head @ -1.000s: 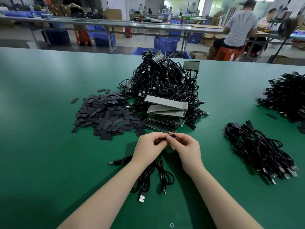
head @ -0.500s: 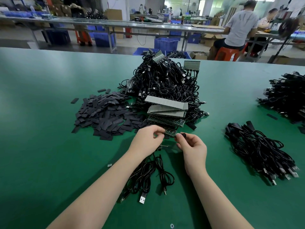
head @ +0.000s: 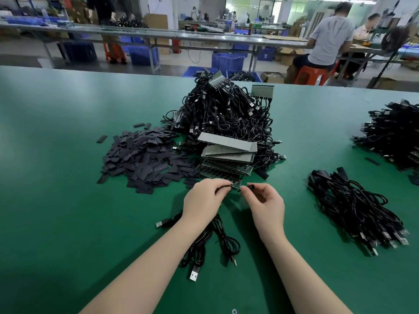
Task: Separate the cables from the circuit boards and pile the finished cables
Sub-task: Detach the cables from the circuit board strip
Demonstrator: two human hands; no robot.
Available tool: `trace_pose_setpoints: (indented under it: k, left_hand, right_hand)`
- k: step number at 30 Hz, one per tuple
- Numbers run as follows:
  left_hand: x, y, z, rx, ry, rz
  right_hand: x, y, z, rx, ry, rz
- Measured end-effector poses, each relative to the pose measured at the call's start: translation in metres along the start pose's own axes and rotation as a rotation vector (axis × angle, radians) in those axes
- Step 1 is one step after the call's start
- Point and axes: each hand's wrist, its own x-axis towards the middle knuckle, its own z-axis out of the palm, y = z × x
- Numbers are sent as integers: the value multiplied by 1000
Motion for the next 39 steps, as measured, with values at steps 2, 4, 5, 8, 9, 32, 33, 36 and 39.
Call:
trace_pose_setpoints:
  k: [2, 4, 5, 8, 9, 32, 33, 36, 39]
  left_hand:
    - [-4, -4, 6, 72, -17, 49]
    - [-5, -8, 10, 100, -42, 88]
    - [-5, -10, 10, 79, -53, 88]
    - [-5, -11, 9, 8, -72, 95]
    - [-5, -11, 9, -7, -74, 99]
    - [-12, -11, 6, -143, 3, 21]
    - [-12, -11, 6, -141, 4, 25]
    - [-12, -10, 7, -128, 15, 38]
    - [-12, -10, 8, -98, 11, 54]
  right_hand:
    - [0, 1, -2, 79, 14, 45]
    - [1, 1, -5, 135, 27, 70]
    - [0, 0, -6, 158, 26, 79]
    - [-1, -2, -7, 191, -2, 93]
    - [-1, -3, -6, 187, -10, 95]
    - [-4, -6, -6, 175, -34, 77]
    - [-4, -5, -6, 173, -35, 73]
    - [-3, -4, -6, 177, -35, 68]
    - [-3, -4, -6, 176, -42, 68]
